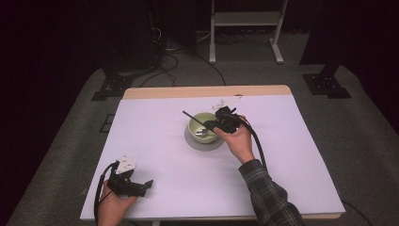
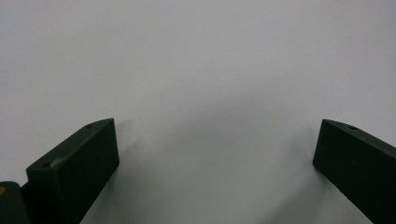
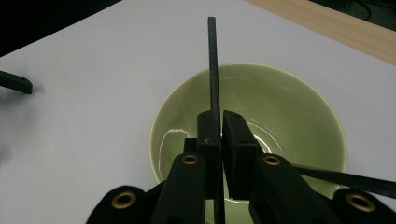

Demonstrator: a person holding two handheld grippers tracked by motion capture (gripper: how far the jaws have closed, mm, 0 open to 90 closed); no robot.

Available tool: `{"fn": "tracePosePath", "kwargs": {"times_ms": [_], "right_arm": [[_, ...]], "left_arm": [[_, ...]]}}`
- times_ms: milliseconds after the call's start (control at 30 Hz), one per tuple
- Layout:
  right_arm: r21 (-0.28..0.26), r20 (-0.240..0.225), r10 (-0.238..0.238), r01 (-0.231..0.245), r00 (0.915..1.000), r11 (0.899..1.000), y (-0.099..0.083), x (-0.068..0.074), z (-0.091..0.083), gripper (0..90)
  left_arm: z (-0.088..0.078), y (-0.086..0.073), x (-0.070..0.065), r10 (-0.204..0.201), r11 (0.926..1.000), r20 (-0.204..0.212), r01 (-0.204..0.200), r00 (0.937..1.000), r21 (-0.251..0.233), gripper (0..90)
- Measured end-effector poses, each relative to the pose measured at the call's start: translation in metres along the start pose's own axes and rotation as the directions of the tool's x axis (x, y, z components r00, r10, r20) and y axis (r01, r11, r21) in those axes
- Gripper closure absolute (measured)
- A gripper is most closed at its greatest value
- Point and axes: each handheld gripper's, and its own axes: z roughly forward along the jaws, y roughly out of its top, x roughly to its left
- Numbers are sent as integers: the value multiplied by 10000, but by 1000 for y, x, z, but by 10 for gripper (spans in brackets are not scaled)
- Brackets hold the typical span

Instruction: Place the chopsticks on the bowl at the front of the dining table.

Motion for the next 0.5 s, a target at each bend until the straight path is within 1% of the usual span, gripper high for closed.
{"fn": "tracePosePath", "kwargs": {"times_ms": [267, 500], "right_arm": [[107, -11, 20, -20, 10000, 9999, 5, 2, 13, 856], [155, 20, 22, -22, 10000, 9999, 8, 3, 20, 855]], "left_arm": [[0, 0, 0, 0, 10000, 0, 0, 10000, -2, 0], [0, 0, 0, -1, 10000, 0, 1, 10000, -8, 0]]}}
